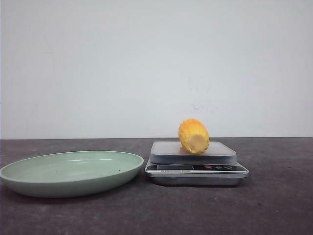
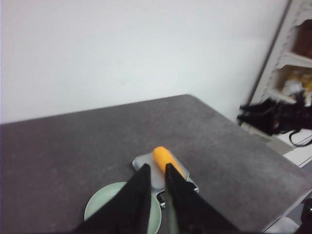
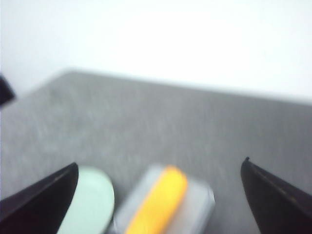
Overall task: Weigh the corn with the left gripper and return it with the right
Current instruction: 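Withdraw the left gripper upward away from the scale, then lower the right gripper onto the corn on the scale and close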
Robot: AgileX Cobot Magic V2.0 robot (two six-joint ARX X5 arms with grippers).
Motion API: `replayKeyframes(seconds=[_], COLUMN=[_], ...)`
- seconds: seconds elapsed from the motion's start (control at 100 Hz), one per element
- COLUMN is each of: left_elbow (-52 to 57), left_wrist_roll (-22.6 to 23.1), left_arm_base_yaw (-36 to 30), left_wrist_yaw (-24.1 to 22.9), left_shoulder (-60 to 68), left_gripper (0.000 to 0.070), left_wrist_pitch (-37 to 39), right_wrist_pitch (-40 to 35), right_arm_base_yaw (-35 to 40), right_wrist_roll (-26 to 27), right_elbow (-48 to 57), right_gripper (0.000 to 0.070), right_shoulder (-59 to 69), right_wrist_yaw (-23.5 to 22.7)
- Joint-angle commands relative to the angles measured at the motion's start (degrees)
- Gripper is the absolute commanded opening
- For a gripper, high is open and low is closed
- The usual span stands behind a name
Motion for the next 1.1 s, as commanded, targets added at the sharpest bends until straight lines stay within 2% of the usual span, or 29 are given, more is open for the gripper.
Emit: replayKeyframes(seconds=[0.0,0.09,0.21,0.42,0.57,0.87,0.96,1.01,1.09], left_elbow=[0.7,0.1,-0.3,-0.3,-0.3,-0.3,-0.3,-0.3,-0.3], left_wrist_roll=[-0.5,-0.5,-0.5,-0.5,-0.5,-0.5,-0.5,-0.5,-0.5], left_arm_base_yaw=[-0.3,-0.3,-0.3,-0.3,-0.3,-0.3,-0.3,-0.3,-0.3], left_wrist_yaw=[-0.2,-0.3,-0.6,-1.3,-2.4,-3.0,-3.0,-3.0,-3.0], left_shoulder=[0.2,0.3,0.3,0.3,0.3,0.3,0.3,0.3,0.3], left_gripper=[0.0013,0.0013,0.0013,0.0013,0.0013,0.0014,0.0014,0.0014,0.0014], left_wrist_pitch=[-2.6,-2.6,-2.6,-2.6,-2.6,-2.6,-2.6,-2.6,-2.6], right_wrist_pitch=[4.2,6.8,4.3,-9.4,-18.3,-23.7,-25.2,-26.1,-27.2], right_arm_base_yaw=[1.2,3.1,4.9,6.6,7.5,11.6,12.6,13.1,13.8], right_wrist_roll=[0.5,0.7,1.8,7.9,8.9,11.8,12.0,12.0,11.7], right_elbow=[1.9,4.2,9.3,22.8,30.2,31.5,31.5,31.5,31.5], right_gripper=[0.0588,0.0565,0.0565,0.0566,0.0566,0.0565,0.0558,0.0498,0.0297], right_shoulder=[2.4,7.3,16.4,35.4,46.8,59.7,61.7,62.6,64.0], right_wrist_yaw=[1.3,3.4,4.9,5.5,5.1,5.4,7.3,8.8,9.6])
